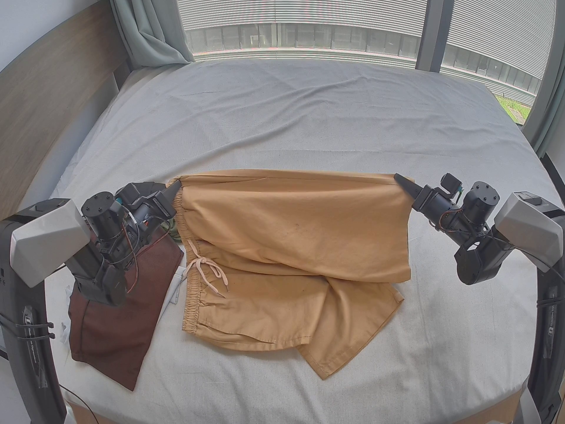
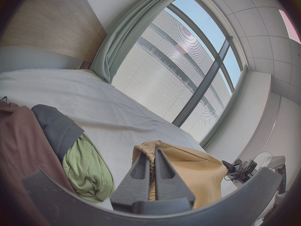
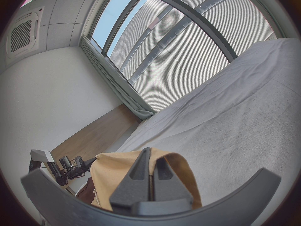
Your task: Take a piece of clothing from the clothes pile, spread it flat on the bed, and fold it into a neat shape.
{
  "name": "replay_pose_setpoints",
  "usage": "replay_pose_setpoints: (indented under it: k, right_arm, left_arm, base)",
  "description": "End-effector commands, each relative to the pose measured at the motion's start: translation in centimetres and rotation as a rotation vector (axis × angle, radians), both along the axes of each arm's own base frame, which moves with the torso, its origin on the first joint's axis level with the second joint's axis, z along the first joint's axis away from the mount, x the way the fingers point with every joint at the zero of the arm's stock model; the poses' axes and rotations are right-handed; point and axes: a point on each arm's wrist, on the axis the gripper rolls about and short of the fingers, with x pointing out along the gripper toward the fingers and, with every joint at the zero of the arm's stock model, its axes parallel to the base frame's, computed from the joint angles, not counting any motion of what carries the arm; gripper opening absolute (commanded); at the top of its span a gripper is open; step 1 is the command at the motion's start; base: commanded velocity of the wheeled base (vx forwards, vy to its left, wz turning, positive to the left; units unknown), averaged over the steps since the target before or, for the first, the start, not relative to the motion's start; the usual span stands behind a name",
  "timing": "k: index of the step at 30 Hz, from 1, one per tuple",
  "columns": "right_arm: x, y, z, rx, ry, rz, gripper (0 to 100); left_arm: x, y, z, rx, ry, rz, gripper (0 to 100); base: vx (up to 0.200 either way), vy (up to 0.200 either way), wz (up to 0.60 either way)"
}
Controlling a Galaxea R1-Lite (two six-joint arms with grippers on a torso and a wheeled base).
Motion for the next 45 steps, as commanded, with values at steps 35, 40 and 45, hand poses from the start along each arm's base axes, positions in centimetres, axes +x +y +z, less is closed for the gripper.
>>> replay_pose_setpoints:
  k: [35, 40, 45]
  right_arm:
    - [4.9, 0.7, -3.7, 0.017, -0.069, 0.009, 0]
    - [5.0, 0.7, -3.5, 0.018, -0.083, 0.01, 0]
    - [5.5, 0.5, -3.0, 0.021, -0.108, 0.003, 100]
  left_arm:
    - [3.2, -0.4, -3.1, -0.11, 0.029, -0.004, 0]
    - [3.2, -0.3, -3.1, -0.112, 0.029, -0.003, 0]
    - [3.3, -0.4, -2.9, -0.154, 0.034, -0.015, 100]
  base:
    - [0.0, 0.0, 0.0]
    - [0.0, 0.0, 0.0]
    - [0.0, 0.0, 0.0]
